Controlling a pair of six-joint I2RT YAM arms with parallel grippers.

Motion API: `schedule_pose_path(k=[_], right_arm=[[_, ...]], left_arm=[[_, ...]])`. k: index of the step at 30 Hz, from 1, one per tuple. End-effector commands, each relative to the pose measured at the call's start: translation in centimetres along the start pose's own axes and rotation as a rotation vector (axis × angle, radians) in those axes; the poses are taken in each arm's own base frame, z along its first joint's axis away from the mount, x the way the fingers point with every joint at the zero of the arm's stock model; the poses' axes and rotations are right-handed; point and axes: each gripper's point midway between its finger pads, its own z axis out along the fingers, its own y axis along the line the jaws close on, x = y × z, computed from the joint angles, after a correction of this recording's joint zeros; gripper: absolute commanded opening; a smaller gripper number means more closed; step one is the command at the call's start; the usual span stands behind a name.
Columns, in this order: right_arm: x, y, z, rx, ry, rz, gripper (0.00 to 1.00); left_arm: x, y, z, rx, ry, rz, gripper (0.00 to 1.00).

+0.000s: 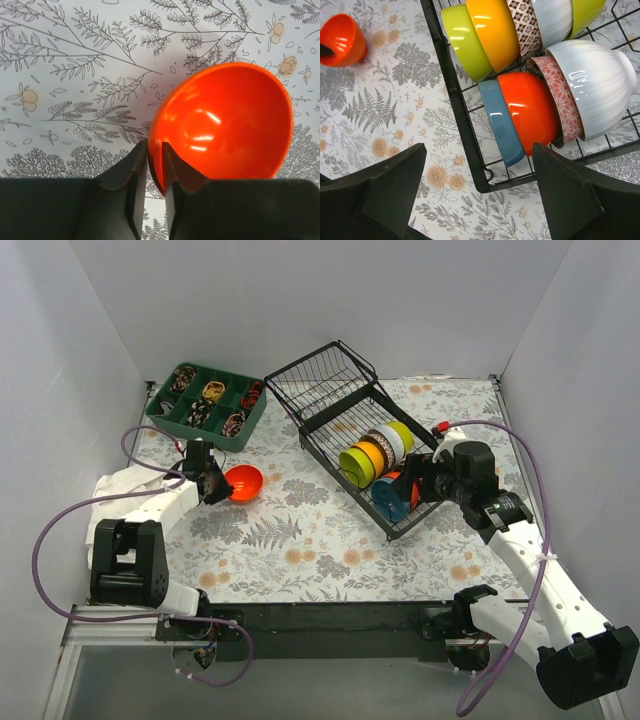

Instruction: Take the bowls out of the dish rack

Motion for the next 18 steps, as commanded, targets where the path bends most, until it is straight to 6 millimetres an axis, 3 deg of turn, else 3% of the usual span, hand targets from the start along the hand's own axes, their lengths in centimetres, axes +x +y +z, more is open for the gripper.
schedule_pose_path(k=[1,4,7,8,11,15,17,18], right_arm=[[-1.9,-0.4,-0.5,0.031,-0.029,-0.064,0.95],[-2.2,-0.7,-0.2,0.040,-0.018,-0.088,0.95],[-2.8,-1.2,0.1,0.043,-0.006,-0.106,0.97],[-2.9,-1.5,0.2,0.044,0.006,-0.128,0.97],[-4.2,-2.4,0.5,0.038,0.010,-0.140,0.98],[-5.1,-5.0,1.4,0.055,0.026,-0.074,0.99],[-5.6,-5.5,1.6,0.036,0.023,-0.056,0.99],[-5.8,-6.9,1.9,0.054,0.028,-0.025,0.99]], left_arm=[[-1.8,-1.2,-0.5,0.059,-0.033,0.011,0.28],[-2.2,-1.5,-1.5,0.079,-0.049,0.018,0.42],[-2.1,-1.5,-2.5,0.089,-0.051,0.032,0.62],[-2.1,-1.6,-3.5,0.105,-0.057,0.033,0.73],[-1.5,-2.2,-5.4,0.162,-0.048,0.038,0.89],[-0.2,-3.6,-7.8,0.291,-0.038,0.054,0.98],[0.7,-4.0,-8.6,0.344,-0.020,0.061,0.98],[0.8,-4.7,-9.7,0.396,-0.028,0.068,0.98]])
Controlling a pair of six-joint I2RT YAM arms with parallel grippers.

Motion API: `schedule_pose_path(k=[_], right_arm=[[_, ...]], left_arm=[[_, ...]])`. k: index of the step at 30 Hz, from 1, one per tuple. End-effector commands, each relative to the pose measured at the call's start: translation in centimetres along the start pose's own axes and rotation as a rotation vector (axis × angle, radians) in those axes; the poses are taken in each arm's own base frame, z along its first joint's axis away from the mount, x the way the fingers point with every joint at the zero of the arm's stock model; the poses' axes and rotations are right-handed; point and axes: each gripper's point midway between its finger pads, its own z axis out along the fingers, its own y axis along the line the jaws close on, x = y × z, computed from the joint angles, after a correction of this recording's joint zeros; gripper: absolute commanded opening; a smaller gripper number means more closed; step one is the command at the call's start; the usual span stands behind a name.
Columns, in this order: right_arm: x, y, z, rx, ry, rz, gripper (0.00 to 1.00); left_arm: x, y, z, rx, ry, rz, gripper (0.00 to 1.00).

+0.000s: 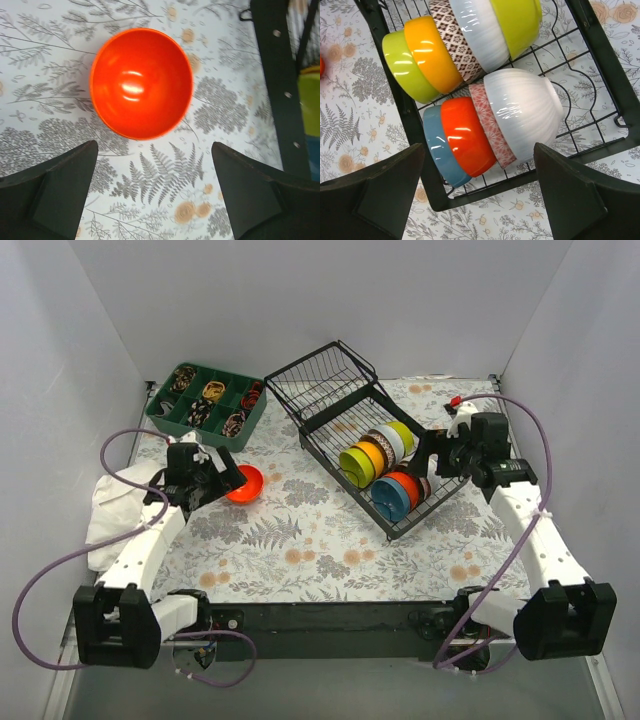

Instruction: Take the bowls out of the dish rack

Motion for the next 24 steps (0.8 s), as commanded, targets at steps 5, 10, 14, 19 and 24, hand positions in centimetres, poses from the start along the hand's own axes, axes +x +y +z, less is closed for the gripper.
schedule_pose_path(k=[5,10,14,19,24], right_arm=[[-3.6,-3.6,1.0,-0.060,-0.048,0.060,0.99],[-3.7,-5.7,2.8,-0.094,-0.016,0.094,0.99],[-4.0,-5.7,3.9,-0.159,-0.005,0.095,0.98],[-5.0,-5.5,5.8,-0.243,-0.019,0.087,0.96],[-6.7,-6.0,7.8,-0.293,-0.036,0.062,0.96]], left_arm=[[2.9,-3.9,-4.2,0.264,0.073,-0.013,0.98],[3.5,-5.1,-5.3,0.342,0.092,-0.005,0.98],[3.7,-6.4,-6.8,0.431,0.099,0.023,0.98],[4.5,-7.2,-7.9,0.499,0.108,0.030,0.98],[5.5,-6.3,-7.1,0.474,0.114,-0.032,0.98]])
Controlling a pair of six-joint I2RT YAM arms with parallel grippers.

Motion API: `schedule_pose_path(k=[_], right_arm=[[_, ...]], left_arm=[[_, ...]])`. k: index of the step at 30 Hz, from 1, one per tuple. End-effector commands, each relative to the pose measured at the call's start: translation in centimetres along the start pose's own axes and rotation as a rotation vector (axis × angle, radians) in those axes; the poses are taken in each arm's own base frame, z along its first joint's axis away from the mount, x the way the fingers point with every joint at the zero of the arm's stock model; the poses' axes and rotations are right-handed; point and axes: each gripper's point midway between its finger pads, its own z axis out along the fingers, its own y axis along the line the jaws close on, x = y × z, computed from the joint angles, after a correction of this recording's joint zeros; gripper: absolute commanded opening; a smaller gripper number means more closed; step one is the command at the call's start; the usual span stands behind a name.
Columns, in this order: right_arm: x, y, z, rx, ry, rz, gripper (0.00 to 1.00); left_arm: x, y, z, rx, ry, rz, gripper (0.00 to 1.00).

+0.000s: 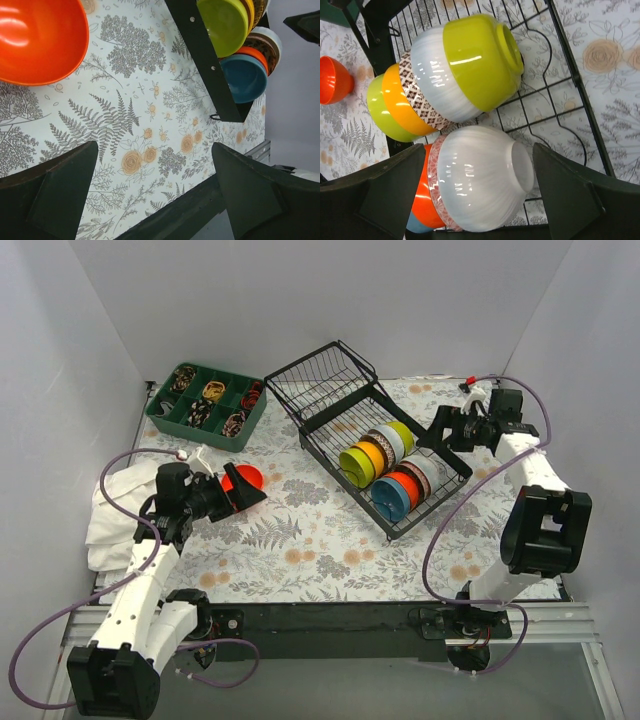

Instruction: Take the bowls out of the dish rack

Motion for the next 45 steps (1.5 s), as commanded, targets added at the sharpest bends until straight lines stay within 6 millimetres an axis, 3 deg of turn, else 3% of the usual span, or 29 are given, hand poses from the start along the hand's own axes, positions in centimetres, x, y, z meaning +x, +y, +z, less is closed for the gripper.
schedule_pose_path(k=[1,6,11,18,24,31,34,38,40,43,45], right_arm=[[-4.2,1.0,1.0,-0.114,-0.087,-0.104,0.96],[-5.3,0.2,3.1,-0.160,-0.089,-0.100,0.96],[-5.6,0.8,5.0,-0.218,-0.067,-0.113,0.96],[-4.5,0.7,8.4,-0.265,-0.021,-0.087,0.96],[-3.9,0.3,9.8,-0.308,0.001,-0.061,0.94],[-2.4,0.8,10.1,-0.363,0.035,-0.031,0.80],[-2.2,1.1,10.0,-0.387,0.041,-0.019,0.69],[-2.5,1.7,9.6,-0.396,0.036,-0.022,0.44],[-2.8,1.6,9.5,-0.373,0.028,-0.031,0.36],[-3.3,1.6,9.2,-0.345,0.012,-0.051,0.36],[-3.5,1.8,9.0,-0.340,0.010,-0.053,0.48]], left_arm=[[1.1,0.3,0.1,0.013,0.014,-0.051,0.98],[1.6,0.9,0.1,-0.020,0.038,-0.066,0.98],[2.1,1.8,0.3,-0.058,0.053,-0.083,0.98],[2.7,2.7,0.5,-0.089,0.058,-0.100,0.98],[2.8,3.0,0.5,-0.100,0.052,-0.107,0.98],[2.7,3.0,0.5,-0.096,0.042,-0.102,0.98],[2.7,3.0,0.6,-0.094,0.040,-0.102,0.98],[2.6,2.9,0.6,-0.090,0.034,-0.100,0.98],[2.6,2.9,0.6,-0.089,0.035,-0.100,0.98],[2.5,2.9,0.6,-0.085,0.029,-0.096,0.98],[2.5,2.9,0.7,-0.086,0.027,-0.097,0.98]])
